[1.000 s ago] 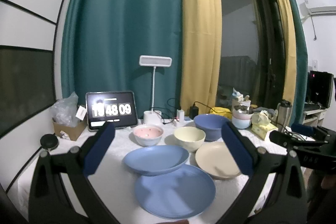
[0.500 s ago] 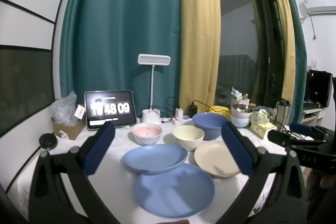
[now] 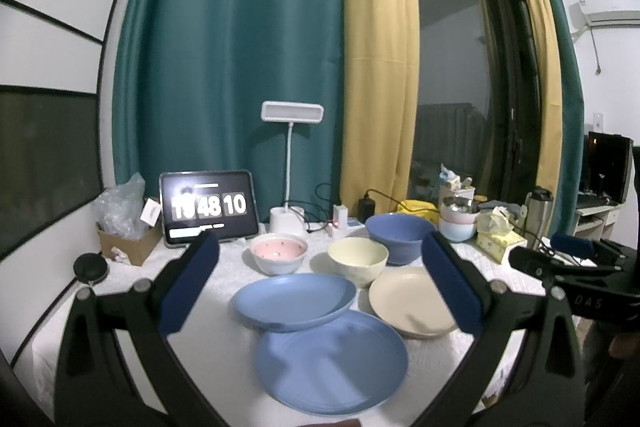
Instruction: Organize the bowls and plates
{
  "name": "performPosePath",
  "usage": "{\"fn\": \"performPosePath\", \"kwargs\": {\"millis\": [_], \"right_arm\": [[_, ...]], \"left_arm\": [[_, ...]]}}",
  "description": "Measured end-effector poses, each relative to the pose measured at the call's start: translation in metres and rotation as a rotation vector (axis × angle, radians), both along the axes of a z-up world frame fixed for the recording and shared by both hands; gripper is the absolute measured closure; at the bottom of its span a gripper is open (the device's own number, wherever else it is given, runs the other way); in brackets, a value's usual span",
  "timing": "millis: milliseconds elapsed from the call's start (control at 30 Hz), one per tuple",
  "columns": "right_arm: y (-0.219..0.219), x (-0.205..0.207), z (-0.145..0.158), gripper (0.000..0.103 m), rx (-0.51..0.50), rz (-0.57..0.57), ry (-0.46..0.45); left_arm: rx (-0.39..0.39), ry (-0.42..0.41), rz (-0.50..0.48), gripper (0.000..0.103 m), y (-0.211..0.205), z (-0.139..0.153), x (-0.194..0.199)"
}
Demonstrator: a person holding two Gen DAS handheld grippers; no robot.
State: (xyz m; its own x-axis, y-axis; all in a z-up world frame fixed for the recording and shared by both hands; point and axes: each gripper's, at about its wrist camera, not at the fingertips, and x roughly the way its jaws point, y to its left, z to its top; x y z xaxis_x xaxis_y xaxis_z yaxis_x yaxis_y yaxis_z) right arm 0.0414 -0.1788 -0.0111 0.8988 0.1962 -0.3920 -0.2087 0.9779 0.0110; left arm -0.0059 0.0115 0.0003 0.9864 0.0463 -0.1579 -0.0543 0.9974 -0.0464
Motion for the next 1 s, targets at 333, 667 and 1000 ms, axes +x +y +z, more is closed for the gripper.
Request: {"fn": "performPosePath", "kwargs": {"millis": [333,667,1000], "right_arm": [[0.004,0.009,-0.003,0.015,-0.016,0.014,-0.017],[-0.015,0.044,-0.009,0.015,0.007,-0.011,0.023],[-0.047,0.086,-0.027,0.015,0.052,-0.048,0.096]], "left_arm": [[0.022,-0.003,-0.009,0.001,-0.014,0.0,0.008],[0.051,0.09,-0.063,0.001,-0.031,-0.006,0.063],[0.078,0.233,-0.114,0.002,-0.062,-0.029,0.119]]}}
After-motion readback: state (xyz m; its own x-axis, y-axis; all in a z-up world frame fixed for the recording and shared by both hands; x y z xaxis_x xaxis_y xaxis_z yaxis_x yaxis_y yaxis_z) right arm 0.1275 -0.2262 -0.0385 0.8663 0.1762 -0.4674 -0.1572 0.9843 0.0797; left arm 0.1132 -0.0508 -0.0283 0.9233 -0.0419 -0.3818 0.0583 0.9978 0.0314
